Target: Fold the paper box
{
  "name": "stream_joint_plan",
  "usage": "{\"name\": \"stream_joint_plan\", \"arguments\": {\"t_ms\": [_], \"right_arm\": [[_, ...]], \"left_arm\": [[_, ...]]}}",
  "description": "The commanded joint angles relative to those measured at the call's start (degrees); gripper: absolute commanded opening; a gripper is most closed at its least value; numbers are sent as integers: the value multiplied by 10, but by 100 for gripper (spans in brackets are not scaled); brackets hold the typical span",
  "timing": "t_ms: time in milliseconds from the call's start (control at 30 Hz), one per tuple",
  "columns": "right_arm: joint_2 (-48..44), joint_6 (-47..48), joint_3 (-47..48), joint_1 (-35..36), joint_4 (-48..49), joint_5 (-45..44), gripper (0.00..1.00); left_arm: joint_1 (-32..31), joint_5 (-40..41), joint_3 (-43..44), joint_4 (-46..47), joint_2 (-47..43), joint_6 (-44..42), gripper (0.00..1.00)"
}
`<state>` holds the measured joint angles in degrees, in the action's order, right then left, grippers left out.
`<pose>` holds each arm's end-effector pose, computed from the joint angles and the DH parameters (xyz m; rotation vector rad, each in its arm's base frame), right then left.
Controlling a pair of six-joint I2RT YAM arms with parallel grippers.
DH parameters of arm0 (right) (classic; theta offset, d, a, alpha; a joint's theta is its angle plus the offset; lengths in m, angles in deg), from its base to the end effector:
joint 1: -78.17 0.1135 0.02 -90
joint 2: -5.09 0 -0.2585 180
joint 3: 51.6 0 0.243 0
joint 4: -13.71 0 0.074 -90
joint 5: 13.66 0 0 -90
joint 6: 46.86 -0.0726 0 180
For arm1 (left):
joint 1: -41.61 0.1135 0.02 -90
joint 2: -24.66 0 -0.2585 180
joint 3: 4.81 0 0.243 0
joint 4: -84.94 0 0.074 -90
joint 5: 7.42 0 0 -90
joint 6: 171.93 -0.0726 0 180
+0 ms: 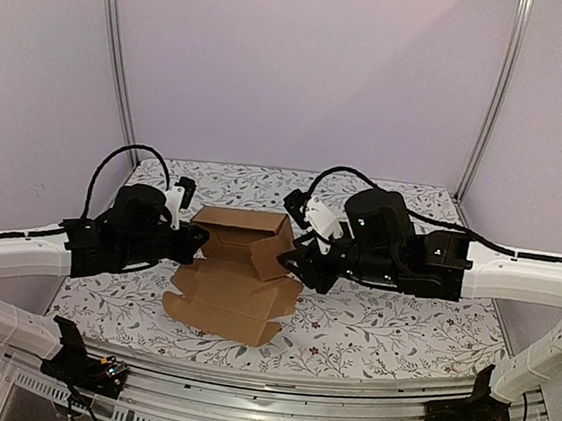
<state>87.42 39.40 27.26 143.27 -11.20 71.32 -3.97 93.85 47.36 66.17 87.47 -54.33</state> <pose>0.1560 0.3209 0.2854 -1.0379 1.8585 0.6404 0.1971 -0.1809 0.2273 0.2107 2.1142 -0.5707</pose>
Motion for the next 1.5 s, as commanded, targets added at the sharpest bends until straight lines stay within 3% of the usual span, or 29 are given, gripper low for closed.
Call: {"name": "stream_joint_plan", "arguments": {"t_ms": [0, 633, 1167, 1467], "right_arm": [[27, -11, 20, 13, 33, -100, 43], [129, -5, 74, 36, 73, -216, 39], [233, -11, 138, 51, 101, -335, 20], [293, -3, 168, 60, 159, -366, 17]], "left_arm": [[-3, 35, 16, -33, 10, 24, 0], [-6, 49, 41, -90, 23, 82, 0], [-13, 74, 45, -109, 42, 154, 0], [-17, 84, 39, -108, 43, 176, 0]]}}
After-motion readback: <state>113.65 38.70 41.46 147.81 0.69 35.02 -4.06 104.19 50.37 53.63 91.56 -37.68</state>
